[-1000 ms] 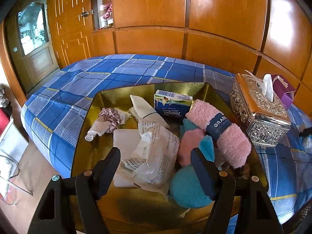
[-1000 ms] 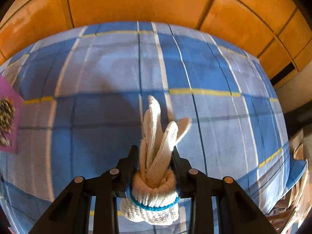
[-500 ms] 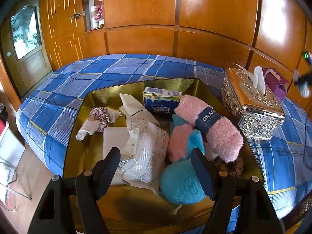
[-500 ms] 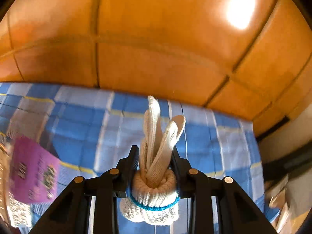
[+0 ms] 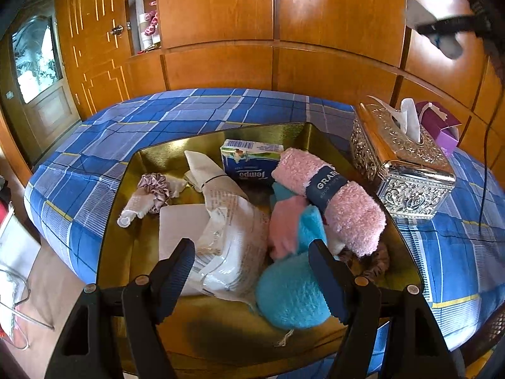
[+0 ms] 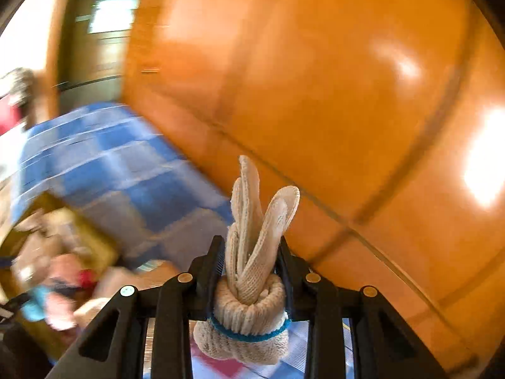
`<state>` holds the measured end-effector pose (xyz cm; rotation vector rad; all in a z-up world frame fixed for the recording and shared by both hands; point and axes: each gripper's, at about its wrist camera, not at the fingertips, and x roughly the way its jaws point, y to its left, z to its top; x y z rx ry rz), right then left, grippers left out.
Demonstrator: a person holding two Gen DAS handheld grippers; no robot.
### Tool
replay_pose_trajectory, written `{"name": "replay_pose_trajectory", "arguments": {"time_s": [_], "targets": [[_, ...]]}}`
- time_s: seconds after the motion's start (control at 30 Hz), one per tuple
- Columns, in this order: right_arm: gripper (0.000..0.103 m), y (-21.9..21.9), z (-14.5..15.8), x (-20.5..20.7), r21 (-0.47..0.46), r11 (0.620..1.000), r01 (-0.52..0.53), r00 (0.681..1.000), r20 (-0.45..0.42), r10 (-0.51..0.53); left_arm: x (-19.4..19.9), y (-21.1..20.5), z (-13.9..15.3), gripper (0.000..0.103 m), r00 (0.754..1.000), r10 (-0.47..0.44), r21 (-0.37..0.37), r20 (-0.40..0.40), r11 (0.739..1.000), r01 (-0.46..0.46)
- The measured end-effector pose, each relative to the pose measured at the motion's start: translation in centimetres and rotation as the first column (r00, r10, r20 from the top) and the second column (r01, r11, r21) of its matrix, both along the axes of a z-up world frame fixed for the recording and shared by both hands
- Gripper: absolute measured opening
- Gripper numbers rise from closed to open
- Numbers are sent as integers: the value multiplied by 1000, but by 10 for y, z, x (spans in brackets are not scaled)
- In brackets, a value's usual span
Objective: Organize soft objects
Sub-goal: 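Carry the white glove into the gold tray and open the right gripper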
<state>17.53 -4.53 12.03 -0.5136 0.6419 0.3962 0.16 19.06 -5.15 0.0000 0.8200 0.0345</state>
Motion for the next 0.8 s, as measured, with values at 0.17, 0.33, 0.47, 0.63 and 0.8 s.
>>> {"name": "replay_pose_trajectory", "arguments": {"time_s": [0.17,0.33,0.47,0.63,0.8], "targets": [[31,64,-28,-43,14,974,-226,968,-109,226,-3,10,3,75,1000,27,4,11,1000,-27],[31,96,-62,-79,70,948,-311,921,-225,319,-6,30,11,75,996,89,2,31,996,-89],[31,115,-94,-107,129,936,-328,882,-313,352,-9,48,17,75,987,154,8,52,988,-154],[31,131,-132,-129,154,938,-311,858,-379,347,-11,64,18,76,972,226,4,58,974,-227],[31,157,-157,-132,124,958,-259,887,-362,287,-13,69,21,79,964,253,4,79,967,-254]]}}
